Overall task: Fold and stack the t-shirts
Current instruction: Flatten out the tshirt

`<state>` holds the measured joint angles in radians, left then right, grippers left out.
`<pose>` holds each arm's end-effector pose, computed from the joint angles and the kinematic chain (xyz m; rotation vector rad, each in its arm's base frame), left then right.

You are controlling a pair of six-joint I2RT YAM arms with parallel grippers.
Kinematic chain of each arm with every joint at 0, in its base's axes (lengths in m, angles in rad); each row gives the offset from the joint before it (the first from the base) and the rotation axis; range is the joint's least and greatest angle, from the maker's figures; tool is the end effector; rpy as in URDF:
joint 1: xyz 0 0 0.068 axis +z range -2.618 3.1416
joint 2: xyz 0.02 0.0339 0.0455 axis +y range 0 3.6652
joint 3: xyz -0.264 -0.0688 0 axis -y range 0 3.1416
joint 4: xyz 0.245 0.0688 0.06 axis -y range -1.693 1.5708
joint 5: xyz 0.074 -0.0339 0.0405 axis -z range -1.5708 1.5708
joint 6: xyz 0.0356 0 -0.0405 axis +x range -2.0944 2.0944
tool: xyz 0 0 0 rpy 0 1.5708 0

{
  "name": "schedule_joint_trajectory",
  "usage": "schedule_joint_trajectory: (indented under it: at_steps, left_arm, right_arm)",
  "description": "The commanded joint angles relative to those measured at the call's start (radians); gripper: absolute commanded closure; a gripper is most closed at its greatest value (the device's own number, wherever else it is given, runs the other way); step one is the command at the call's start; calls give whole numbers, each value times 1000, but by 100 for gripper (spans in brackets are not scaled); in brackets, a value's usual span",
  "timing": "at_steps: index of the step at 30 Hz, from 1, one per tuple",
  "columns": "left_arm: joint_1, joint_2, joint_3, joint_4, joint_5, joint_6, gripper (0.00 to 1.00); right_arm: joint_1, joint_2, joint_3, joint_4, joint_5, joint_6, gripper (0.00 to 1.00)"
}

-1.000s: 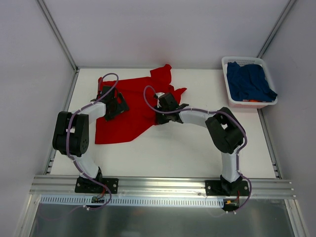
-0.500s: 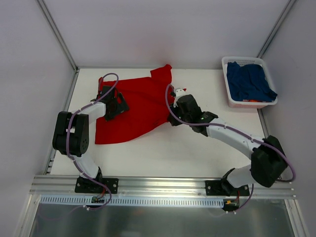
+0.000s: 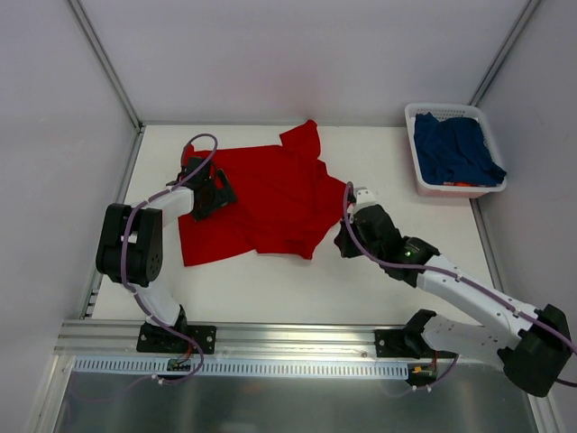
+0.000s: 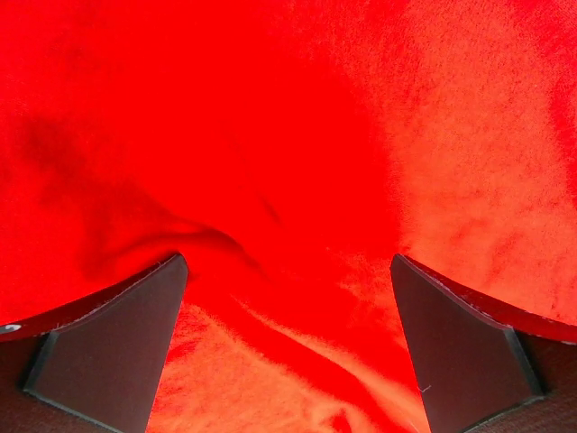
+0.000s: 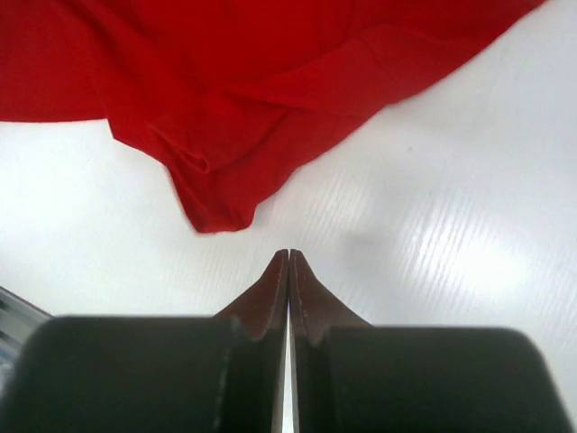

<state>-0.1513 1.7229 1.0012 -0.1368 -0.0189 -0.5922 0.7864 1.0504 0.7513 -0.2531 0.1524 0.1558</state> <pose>0.3512 -0.0529 0.1747 -0.5449 2.3923 -0.3100 0.1688 0.1615 0.2704 -0.5768 2.0625 0.3967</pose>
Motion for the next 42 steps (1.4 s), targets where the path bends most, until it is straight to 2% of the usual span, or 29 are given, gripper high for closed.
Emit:
schedule_joint_trajectory:
  at_steps: [1,9,13,16,17,18,20,21,25,29,32,42]
  left_arm:
    - [-7,-31,-19,-4,7,6,1]
    - [-7,-34,-21,-3,11,8,1]
    - [-7,-36,-26,-3,16,11,1]
    - [-7,-42,-35,-3,16,12,1]
    - [-7,-46,-38,-4,16,15,1]
    - [-7,-51,-41,-4,16,15,1]
    - [-7,-60,-50,-4,39,17,1]
    - [-7,-62,-53,-4,42,17,1]
    - [-7,-62,-67,-1,51,17,1]
    - [-7,-63,-78,5,59,17,1]
    - [-7,-65,-87,16,60,20,1]
    - [-7,-48,-90,25,65,25,1]
  right_arm:
    - [27,-102,-29,-98,76,73,100]
    - [91,-254,-69,-219,134,139,100]
    - [94,-268,-84,-226,145,149,100]
    - [96,-230,-81,-193,156,142,89]
    - [96,-210,-73,-183,159,136,73]
    - [96,-185,-63,-164,170,117,68]
    - [94,-84,-18,-149,174,93,59]
    - [96,-41,3,-131,176,65,58]
    - [94,175,115,-75,144,13,58]
    - [94,391,224,-25,84,-10,64]
    - [96,491,292,-11,56,-15,68]
    - [108,620,333,31,15,2,70]
